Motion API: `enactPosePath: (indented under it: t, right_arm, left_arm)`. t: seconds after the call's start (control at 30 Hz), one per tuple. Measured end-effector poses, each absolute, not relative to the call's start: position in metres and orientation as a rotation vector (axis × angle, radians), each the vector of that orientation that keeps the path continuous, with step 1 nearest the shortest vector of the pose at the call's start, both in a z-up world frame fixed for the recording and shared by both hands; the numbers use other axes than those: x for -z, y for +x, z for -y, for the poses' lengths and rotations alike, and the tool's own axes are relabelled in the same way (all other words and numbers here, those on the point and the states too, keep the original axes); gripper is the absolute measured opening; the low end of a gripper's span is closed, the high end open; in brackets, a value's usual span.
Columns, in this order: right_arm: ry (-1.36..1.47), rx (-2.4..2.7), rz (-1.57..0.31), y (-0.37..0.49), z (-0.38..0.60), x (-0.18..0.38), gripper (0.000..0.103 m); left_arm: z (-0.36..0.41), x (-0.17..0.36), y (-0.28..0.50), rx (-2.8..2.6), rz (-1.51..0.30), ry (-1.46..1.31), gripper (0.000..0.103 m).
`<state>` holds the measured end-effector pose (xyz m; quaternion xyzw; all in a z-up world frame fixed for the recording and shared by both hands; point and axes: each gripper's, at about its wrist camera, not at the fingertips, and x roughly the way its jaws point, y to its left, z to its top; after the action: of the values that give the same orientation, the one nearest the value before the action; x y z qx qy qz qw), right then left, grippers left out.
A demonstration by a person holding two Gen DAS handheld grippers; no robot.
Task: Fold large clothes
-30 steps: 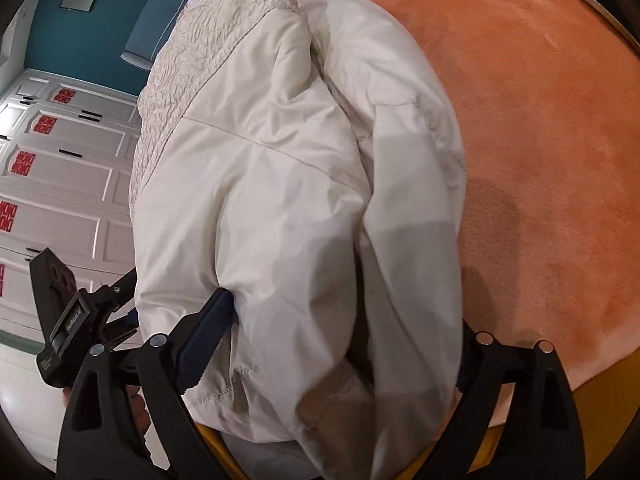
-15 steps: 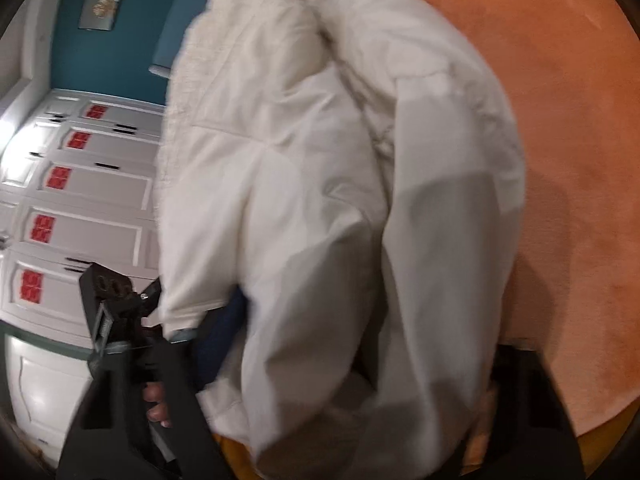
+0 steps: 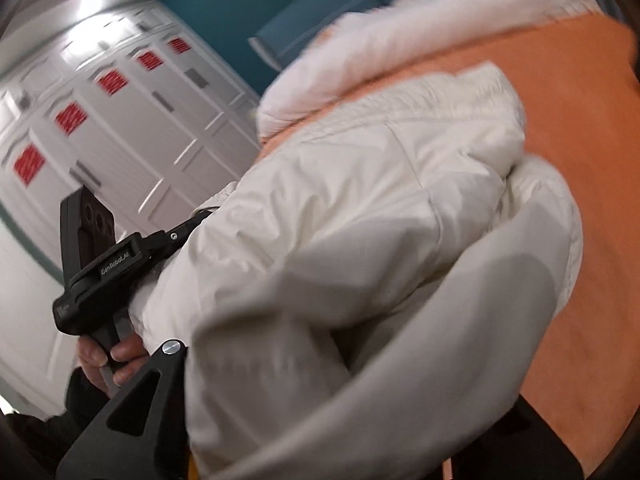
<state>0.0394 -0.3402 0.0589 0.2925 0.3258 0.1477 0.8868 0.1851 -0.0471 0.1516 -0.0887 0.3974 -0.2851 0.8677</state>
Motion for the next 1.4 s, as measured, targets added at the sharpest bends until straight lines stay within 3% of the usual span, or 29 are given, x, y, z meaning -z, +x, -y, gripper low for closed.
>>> enactPosePath:
  t: [0.17,0.27,0.3,0.37,0.47,0.53,0.6,0.67,0.77,0.87,0.97,1.07,1.27,1.4]
  right_arm:
    - [0.519,-0.365,-0.686,0.096,0.298,-0.047,0.026]
    - [0.609,-0.32,-0.939,0.133,0.289,0.015,0.036]
    - [0.653,-0.312,-0.977,0.126,0.29,0.03,0.05]
    - [0.645,-0.289,-0.94,0.099,0.296,0.032,0.058]
    - [0.604,-0.19,-0.927,0.055,0.315,0.022,0.058]
    - [0.565,-0.097,-0.893,0.033,0.328,0.004,0.047]
    - [0.466,-0.063,-0.855,0.027,0.321,-0.019,0.025]
    - [0.337,-0.06,-0.818,0.036,0.307,-0.046,0.018]
    - [0.202,-0.042,-0.796,0.059,0.281,-0.06,0.017]
    - [0.196,-0.024,-0.883,0.077,0.268,-0.04,0.016]
    - [0.211,-0.035,-1.014,0.065,0.266,0.01,0.015]
    - [0.207,-0.026,-1.04,0.037,0.269,0.024,0.015]
    - [0.247,0.025,-0.798,0.017,0.292,-0.064,0.015]
    - [0.233,0.029,-0.683,0.061,0.304,-0.109,0.015]
  left_arm:
    - [0.0,-0.141,0.207,0.482,-0.728,-0.125,0.058]
    - [-0.022,-0.078,0.232,0.349,-0.923,-0.099,0.061]
    - [-0.032,-0.063,0.232,0.335,-0.979,-0.125,0.065]
    - [-0.052,-0.065,0.209,0.328,-0.914,-0.153,0.068]
    - [-0.065,-0.075,0.183,0.297,-0.91,-0.095,0.073]
    - [-0.066,-0.082,0.17,0.26,-0.924,-0.067,0.073]
    - [-0.057,-0.094,0.162,0.251,-0.915,-0.056,0.073]
    - [-0.052,-0.104,0.165,0.268,-0.894,-0.056,0.073]
    - [-0.027,-0.11,0.171,0.242,-0.888,-0.02,0.073]
    - [-0.011,-0.089,0.179,0.211,-0.982,0.03,0.073]
    - [-0.013,-0.064,0.176,0.191,-1.021,0.04,0.078]
    - [-0.019,-0.053,0.172,0.185,-1.026,0.047,0.086]
    - [-0.018,-0.052,0.169,0.152,-1.021,0.085,0.086]
    - [-0.015,-0.052,0.169,0.133,-1.019,0.09,0.086]
